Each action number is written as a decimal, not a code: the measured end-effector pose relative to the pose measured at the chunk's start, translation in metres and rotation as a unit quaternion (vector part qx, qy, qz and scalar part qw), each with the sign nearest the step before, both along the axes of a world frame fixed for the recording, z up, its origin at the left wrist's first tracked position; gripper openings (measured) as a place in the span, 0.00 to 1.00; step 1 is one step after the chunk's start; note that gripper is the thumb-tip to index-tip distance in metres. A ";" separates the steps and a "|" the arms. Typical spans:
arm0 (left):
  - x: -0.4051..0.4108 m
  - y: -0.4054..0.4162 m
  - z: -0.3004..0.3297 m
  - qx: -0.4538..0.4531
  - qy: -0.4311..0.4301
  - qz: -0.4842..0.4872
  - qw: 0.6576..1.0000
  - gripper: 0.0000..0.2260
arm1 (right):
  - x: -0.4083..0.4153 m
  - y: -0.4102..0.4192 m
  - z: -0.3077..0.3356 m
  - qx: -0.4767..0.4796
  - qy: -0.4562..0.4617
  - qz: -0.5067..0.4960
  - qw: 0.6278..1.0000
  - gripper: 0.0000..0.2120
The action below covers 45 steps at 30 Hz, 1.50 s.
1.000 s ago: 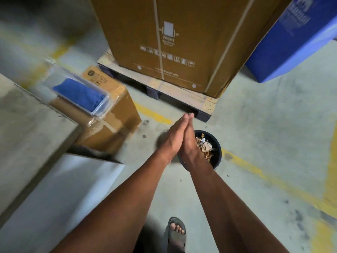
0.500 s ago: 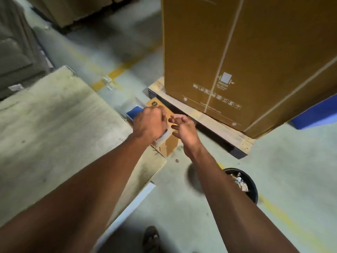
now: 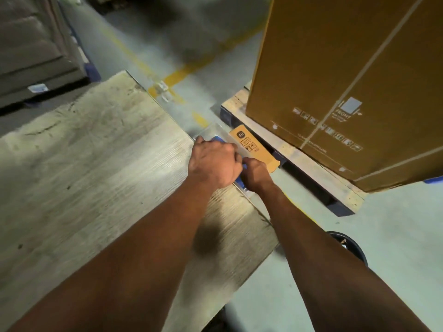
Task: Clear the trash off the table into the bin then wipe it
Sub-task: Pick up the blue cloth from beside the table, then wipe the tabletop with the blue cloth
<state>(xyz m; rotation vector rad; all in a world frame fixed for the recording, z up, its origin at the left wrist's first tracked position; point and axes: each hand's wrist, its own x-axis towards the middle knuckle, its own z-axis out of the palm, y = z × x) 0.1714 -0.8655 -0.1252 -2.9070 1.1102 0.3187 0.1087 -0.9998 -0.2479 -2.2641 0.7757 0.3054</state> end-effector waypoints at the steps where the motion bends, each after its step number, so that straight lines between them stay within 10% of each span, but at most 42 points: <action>1: 0.001 0.001 0.001 -0.001 0.007 0.002 1.000 0.17 | 0.004 -0.002 -0.007 -0.010 0.019 0.015 1.000 0.16; 10: 0.002 0.001 0.001 -0.009 0.024 0.012 1.000 0.18 | 0.026 -0.005 -0.042 -0.117 0.137 0.163 0.970 0.37; 17: 0.002 0.000 0.002 -0.001 0.018 0.005 1.000 0.17 | 0.039 -0.001 -0.019 -0.144 0.136 0.123 0.972 0.15; 33: 0.003 0.002 -0.002 -0.037 0.010 0.009 0.999 0.13 | 0.031 0.007 0.005 -0.115 0.114 0.054 0.985 0.26; 39: 0.003 0.008 -0.007 -0.117 -0.014 -0.015 0.993 0.12 | 0.032 0.001 0.041 0.023 -0.011 -0.112 0.993 0.18; 45: 0.005 0.013 -0.008 -0.198 -0.004 -0.029 0.980 0.26 | 0.027 -0.011 0.085 0.310 -0.146 -0.273 0.899 0.07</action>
